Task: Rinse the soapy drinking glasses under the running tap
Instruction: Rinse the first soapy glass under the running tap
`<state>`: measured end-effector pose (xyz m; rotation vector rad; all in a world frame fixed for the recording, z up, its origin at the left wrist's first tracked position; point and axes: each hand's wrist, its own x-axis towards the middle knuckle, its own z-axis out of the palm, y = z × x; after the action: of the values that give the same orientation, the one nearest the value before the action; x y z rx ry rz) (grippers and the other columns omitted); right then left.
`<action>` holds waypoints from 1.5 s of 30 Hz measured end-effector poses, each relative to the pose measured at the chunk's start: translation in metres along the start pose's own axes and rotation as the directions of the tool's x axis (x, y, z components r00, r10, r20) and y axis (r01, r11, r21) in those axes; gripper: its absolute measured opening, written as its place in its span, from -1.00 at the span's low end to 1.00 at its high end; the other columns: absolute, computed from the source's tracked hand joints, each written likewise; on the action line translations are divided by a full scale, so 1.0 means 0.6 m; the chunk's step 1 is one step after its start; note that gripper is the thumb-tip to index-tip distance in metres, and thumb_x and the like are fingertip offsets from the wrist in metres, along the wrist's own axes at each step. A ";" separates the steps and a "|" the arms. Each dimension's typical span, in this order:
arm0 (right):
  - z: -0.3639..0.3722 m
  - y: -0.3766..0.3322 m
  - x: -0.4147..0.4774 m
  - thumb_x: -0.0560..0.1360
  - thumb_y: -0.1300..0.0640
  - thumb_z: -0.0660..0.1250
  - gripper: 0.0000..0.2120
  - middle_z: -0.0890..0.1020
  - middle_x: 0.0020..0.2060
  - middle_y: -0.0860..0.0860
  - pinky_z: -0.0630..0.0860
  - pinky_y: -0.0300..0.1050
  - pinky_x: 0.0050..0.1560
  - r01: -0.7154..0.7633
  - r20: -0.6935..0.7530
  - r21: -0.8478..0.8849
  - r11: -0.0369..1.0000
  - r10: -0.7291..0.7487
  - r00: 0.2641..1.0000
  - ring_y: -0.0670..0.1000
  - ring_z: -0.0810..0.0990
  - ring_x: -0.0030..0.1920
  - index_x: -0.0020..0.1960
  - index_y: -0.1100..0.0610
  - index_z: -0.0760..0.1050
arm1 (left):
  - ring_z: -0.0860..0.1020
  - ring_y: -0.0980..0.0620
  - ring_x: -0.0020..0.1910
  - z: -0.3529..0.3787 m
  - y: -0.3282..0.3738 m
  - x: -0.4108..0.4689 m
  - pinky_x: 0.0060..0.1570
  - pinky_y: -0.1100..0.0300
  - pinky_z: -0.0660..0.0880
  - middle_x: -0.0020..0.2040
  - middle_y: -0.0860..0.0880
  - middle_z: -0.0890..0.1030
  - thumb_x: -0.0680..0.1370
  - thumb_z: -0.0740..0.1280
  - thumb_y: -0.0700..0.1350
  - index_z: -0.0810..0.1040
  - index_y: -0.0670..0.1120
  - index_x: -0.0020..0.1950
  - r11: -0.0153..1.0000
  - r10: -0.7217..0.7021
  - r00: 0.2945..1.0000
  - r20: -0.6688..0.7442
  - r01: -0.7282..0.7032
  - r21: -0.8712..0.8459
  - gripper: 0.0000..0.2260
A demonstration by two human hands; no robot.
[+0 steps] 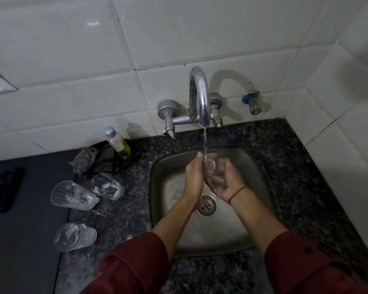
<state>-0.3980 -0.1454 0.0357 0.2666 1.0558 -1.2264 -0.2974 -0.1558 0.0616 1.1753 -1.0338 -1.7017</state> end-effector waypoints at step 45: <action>0.040 0.007 -0.025 0.36 -0.02 0.44 -0.80 0.72 -0.34 -0.01 0.63 -0.05 -0.26 0.407 -0.262 -0.470 0.783 -0.565 0.782 0.03 0.71 -0.27 -0.21 0.12 0.67 | 0.60 0.07 0.03 -0.038 0.024 0.028 0.02 0.13 0.61 0.07 0.01 0.63 0.29 0.64 -0.06 0.55 -0.07 0.20 0.542 0.131 0.950 0.282 -0.307 0.782 -0.47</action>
<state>-0.3813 -0.1506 0.0588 -0.1027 1.7821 -1.4249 -0.2770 -0.1801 0.0645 1.3454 -2.1587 -1.1089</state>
